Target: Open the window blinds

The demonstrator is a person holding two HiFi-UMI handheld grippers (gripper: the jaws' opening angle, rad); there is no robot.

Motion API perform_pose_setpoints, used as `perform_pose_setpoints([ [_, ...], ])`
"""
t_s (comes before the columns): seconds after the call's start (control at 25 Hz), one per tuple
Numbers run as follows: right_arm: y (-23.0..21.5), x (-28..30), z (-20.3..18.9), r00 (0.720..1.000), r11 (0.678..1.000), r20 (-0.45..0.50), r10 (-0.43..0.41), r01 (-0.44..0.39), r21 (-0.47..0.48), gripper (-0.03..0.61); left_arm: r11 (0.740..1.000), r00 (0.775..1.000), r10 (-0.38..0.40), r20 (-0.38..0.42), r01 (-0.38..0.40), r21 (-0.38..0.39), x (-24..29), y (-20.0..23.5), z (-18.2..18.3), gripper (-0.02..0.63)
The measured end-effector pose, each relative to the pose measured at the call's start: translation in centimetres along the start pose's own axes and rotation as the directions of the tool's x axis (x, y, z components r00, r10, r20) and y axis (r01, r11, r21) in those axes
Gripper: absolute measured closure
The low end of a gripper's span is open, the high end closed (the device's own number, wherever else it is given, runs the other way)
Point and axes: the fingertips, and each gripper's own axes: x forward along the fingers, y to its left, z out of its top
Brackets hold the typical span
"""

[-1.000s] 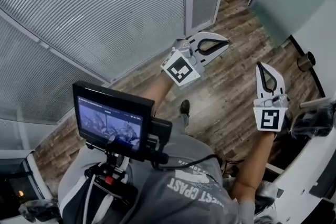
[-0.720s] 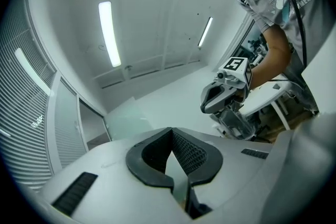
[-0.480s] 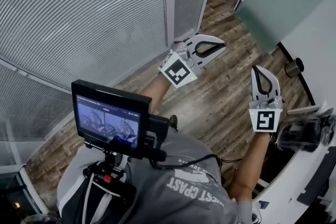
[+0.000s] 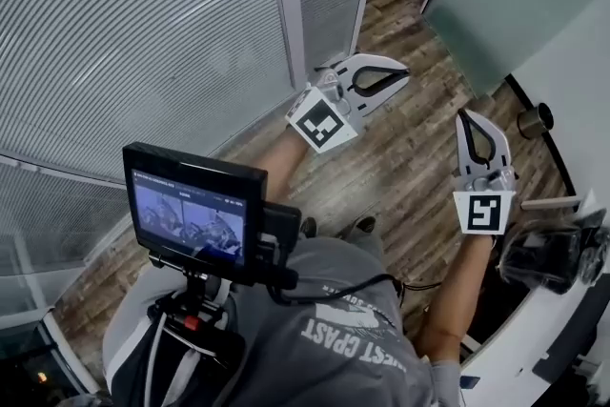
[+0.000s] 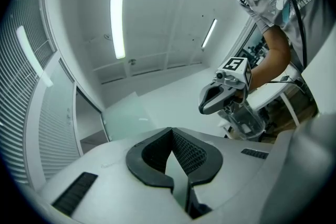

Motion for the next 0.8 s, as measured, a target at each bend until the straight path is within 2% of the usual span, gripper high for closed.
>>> perform_pose_setpoints([
  [0.08,-0.9,1.6,-1.8,1.000,1.000,0.010,0.013,-0.013,0.002,0.577,1.000,1.000,0.001,-0.016,-0.001,0.000,1.4,0.5,-1.7,0.611],
  [0.28,-3.8,4.9,-3.0,0.998,0.999,0.051,0.035,-0.034,-0.018,0.577,0.999,0.998,0.026,-0.059,-0.024,0.034,3.3,3.2,-3.3,0.611],
  [0.52,-12.0,11.8,-11.6,0.989,0.997,0.127,0.071,-0.071,-0.004,0.577,0.995,0.990,0.089,-0.108,-0.083,0.054,13.3,8.4,-10.0,0.611],
  [0.8,-18.7,16.4,-18.0,0.972,0.993,0.201,0.118,-0.117,-0.019,0.577,0.988,0.975,0.144,-0.171,-0.132,0.080,20.7,11.2,-14.1,0.611],
])
